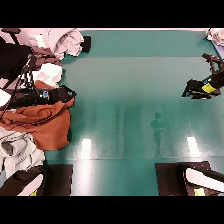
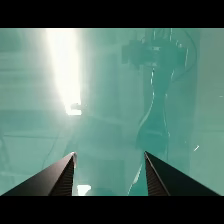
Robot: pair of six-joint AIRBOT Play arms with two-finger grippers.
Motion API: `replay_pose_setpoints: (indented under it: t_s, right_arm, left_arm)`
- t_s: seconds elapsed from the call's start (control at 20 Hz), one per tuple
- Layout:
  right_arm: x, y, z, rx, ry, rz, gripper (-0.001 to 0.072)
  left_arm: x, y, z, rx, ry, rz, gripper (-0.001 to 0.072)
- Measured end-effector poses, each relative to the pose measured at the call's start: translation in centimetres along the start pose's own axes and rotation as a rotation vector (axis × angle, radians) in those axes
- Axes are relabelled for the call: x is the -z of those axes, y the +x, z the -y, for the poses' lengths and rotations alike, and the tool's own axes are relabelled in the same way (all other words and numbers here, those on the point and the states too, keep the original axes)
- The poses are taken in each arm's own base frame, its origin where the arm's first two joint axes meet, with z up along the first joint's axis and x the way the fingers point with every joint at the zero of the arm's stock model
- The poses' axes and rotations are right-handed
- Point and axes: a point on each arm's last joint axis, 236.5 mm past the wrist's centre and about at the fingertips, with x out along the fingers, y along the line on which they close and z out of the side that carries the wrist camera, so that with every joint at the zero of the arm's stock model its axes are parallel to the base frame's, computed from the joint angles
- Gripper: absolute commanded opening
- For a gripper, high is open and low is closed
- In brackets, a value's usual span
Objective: Fold the shirts.
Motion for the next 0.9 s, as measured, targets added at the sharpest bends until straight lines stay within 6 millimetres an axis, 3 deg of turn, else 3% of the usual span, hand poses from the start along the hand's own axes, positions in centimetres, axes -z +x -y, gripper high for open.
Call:
replay_pose_setpoints:
  t_s: [0.5,0.9]
  right_arm:
    - [-0.1,0.4,0.1,0.0,0.002,-0.008,0.0489]
    - [-0.6,0.4,-0.7,-0.033,0.013,0.011,0.0488]
  left_arm:
    - [-0.1,0.1,0.0,0.002,-0.007,0.005,0.071]
    - [-3.8,-0.3,2.8,0.133,-0.139,0.154,0.071]
